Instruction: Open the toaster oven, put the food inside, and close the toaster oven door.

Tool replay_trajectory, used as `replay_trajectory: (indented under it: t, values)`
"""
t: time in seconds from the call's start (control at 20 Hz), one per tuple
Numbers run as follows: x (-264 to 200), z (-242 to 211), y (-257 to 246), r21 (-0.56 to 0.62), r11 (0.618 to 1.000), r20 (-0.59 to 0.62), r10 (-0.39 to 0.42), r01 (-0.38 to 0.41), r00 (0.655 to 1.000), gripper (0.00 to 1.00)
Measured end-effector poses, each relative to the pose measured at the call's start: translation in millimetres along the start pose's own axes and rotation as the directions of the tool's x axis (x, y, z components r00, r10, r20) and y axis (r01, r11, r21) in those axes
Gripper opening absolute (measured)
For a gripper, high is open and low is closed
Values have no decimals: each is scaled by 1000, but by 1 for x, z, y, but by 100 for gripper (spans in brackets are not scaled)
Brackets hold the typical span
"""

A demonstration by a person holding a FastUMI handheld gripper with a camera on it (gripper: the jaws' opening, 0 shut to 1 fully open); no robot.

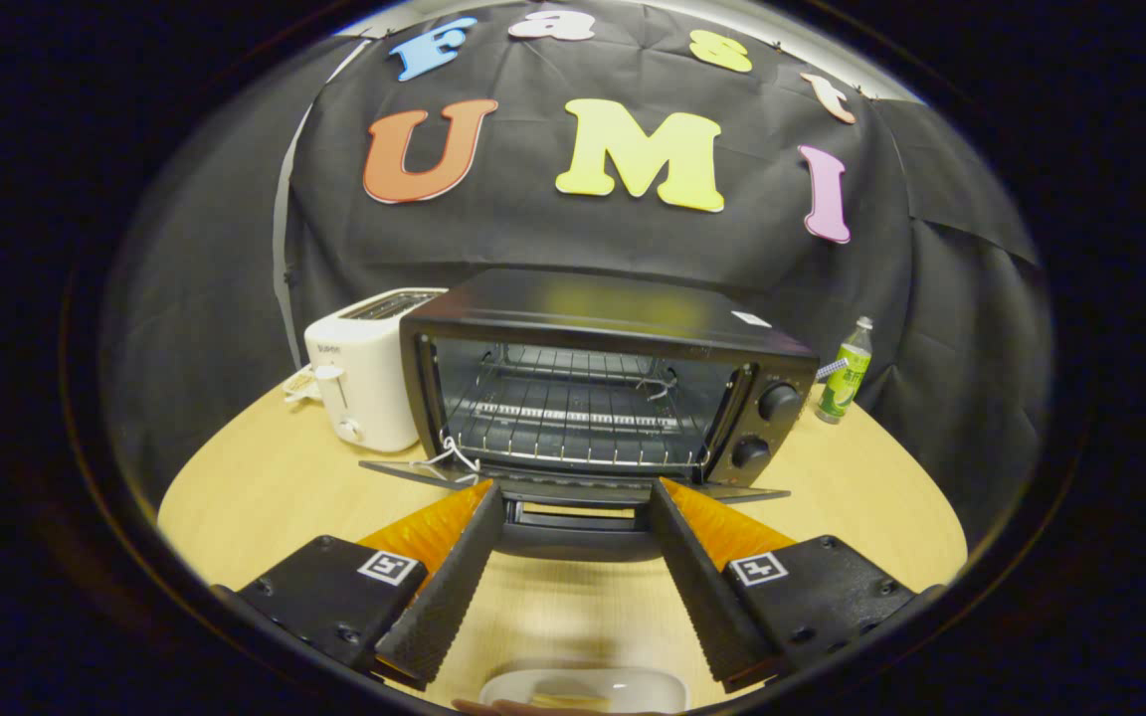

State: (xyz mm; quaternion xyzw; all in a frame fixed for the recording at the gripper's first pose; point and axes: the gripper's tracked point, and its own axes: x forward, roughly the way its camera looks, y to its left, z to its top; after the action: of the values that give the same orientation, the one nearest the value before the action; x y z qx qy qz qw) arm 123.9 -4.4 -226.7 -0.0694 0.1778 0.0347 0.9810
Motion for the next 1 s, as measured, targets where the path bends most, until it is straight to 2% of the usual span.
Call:
replay_trajectory:
  t: [0.45, 0.65, 0.7, 1.0]
  values:
    - [-3, -43, 3, 29, 999, -37, 33, -32, 999, 98]
    - [3, -78, 7, 136, 988, -152, 92, -71, 984, 98]
    - [6, -71, 7, 145, 987, -117, 92, -75, 989, 97]
    - [2, -73, 9, 127, 989, -135, 88, -71, 987, 94]
